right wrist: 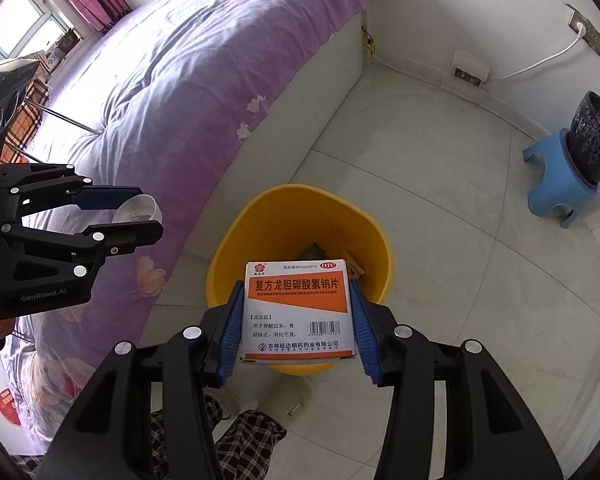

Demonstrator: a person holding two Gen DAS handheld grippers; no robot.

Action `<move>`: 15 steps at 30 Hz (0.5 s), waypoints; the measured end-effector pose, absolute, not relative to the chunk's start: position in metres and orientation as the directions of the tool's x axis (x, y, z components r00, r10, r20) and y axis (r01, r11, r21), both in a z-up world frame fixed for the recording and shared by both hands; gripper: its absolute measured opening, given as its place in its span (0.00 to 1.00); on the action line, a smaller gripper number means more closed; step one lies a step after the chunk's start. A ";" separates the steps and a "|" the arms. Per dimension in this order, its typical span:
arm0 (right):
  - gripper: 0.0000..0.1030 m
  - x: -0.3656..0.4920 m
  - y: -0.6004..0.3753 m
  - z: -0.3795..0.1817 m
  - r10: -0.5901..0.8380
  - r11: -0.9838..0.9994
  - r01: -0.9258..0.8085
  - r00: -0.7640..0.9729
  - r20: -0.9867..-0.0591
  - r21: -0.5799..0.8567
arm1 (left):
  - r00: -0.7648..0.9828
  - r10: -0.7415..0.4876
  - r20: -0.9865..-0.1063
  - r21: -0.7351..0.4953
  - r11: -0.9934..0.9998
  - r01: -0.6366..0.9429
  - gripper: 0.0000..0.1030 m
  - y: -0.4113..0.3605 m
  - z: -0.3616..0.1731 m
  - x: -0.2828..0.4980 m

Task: Collect trash
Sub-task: 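Open both tools to drop the medicine box and white lid into the bin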

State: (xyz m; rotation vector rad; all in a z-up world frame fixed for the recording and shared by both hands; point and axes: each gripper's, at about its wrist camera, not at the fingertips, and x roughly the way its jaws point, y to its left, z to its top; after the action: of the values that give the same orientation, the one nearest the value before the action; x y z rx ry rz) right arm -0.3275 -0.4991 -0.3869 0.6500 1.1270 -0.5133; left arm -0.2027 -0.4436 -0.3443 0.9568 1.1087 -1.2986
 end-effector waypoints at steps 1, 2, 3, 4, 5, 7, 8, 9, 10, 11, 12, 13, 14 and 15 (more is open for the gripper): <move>0.50 -0.327 -0.501 -0.395 -0.047 0.710 0.672 0.346 -0.937 0.213 | -0.050 -0.229 -0.972 -0.066 0.062 0.996 0.38 -0.446 -0.350 -0.204; 0.50 -0.327 -0.503 -0.401 -0.042 0.708 0.673 0.345 -0.938 0.216 | -0.052 -0.225 -0.973 -0.067 0.059 0.996 0.38 -0.449 -0.356 -0.205; 0.50 -0.327 -0.505 -0.408 -0.037 0.707 0.673 0.343 -0.938 0.218 | -0.054 -0.222 -0.973 -0.068 0.056 0.996 0.38 -0.451 -0.361 -0.206; 0.50 -0.327 -0.507 -0.415 -0.030 0.707 0.672 0.342 -0.939 0.222 | -0.060 -0.223 -0.973 -0.073 0.050 0.996 0.38 -0.454 -0.366 -0.208; 0.50 -0.327 -0.507 -0.420 -0.026 0.708 0.669 0.344 -0.939 0.226 | -0.065 -0.228 -0.971 -0.076 0.040 0.996 0.38 -0.457 -0.369 -0.210; 0.50 -0.328 -0.509 -0.429 -0.015 0.715 0.659 0.350 -0.937 0.235 | -0.068 -0.236 -0.969 -0.074 0.017 0.997 0.38 -0.461 -0.377 -0.215; 0.50 -0.327 -0.509 -0.432 -0.011 0.718 0.654 0.350 -0.937 0.236 | -0.076 -0.235 -0.969 -0.080 0.009 0.997 0.38 -0.463 -0.380 -0.217; 0.50 -0.328 -0.510 -0.435 -0.007 0.722 0.649 0.354 -0.935 0.240 | -0.078 -0.236 -0.969 -0.081 0.002 0.997 0.38 -0.464 -0.382 -0.219; 0.50 -0.328 -0.510 -0.437 -0.007 0.727 0.643 0.356 -0.934 0.240 | -0.081 -0.238 -0.968 -0.082 -0.004 0.997 0.38 -0.465 -0.384 -0.220; 0.51 -0.329 -0.511 -0.439 -0.010 0.731 0.639 0.359 -0.933 0.238 | -0.082 -0.239 -0.968 -0.082 -0.008 0.997 0.38 -0.466 -0.386 -0.222; 0.52 -0.328 -0.512 -0.442 -0.011 0.733 0.638 0.359 -0.933 0.237 | -0.082 -0.237 -0.968 -0.082 -0.009 0.997 0.38 -0.468 -0.387 -0.222; 0.54 -0.329 -0.512 -0.442 -0.012 0.733 0.638 0.358 -0.934 0.235 | -0.081 -0.236 -0.969 -0.081 -0.010 0.997 0.39 -0.468 -0.387 -0.223; 0.57 -0.330 -0.512 -0.443 -0.015 0.731 0.641 0.357 -0.934 0.233 | -0.076 -0.238 -0.968 -0.076 -0.009 0.997 0.40 -0.470 -0.387 -0.225; 0.59 -0.330 -0.512 -0.442 -0.021 0.731 0.643 0.356 -0.934 0.229 | -0.074 -0.238 -0.968 -0.075 -0.008 0.997 0.44 -0.470 -0.386 -0.227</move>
State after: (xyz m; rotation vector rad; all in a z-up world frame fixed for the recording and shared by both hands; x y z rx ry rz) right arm -0.3305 -0.5121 -0.4418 0.6433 1.1382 -0.4693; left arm -0.2269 -0.4696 -0.3863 0.9927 1.0827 -1.3676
